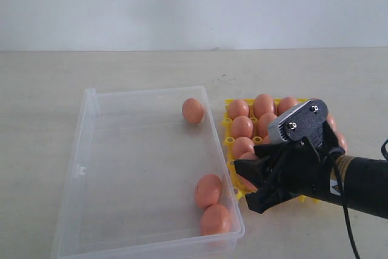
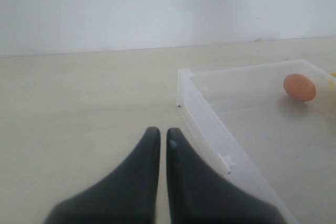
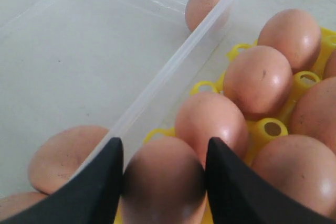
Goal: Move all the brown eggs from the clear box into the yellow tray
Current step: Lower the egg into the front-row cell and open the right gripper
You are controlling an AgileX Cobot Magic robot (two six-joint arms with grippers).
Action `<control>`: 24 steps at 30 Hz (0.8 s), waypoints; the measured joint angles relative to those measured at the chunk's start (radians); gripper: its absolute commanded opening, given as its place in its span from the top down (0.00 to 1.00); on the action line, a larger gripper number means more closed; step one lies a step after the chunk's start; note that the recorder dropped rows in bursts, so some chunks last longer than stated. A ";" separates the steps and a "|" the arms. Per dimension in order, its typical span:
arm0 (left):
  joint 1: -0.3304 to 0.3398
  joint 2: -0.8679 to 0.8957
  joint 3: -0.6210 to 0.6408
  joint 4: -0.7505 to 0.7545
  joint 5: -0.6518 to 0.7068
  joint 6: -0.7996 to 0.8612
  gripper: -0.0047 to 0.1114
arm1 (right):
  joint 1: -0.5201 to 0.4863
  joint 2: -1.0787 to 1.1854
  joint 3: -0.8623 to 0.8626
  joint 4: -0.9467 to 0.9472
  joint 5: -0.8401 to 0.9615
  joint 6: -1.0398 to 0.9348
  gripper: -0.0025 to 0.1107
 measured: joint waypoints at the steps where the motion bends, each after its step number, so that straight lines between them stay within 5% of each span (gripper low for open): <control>1: 0.000 0.000 0.000 0.000 0.000 0.000 0.92 | 0.000 0.000 0.000 -0.002 0.000 0.000 0.95; 13: 0.000 0.000 0.000 0.000 0.000 0.000 0.92 | 0.000 0.000 0.000 -0.002 -0.004 0.000 0.50; 20: 0.000 0.000 0.000 0.000 0.000 0.000 0.92 | 0.000 0.000 0.000 -0.002 -0.065 0.000 0.49; 24: 0.000 0.000 0.000 0.000 0.000 0.000 0.92 | 0.002 -0.010 0.000 0.006 -0.256 0.000 0.55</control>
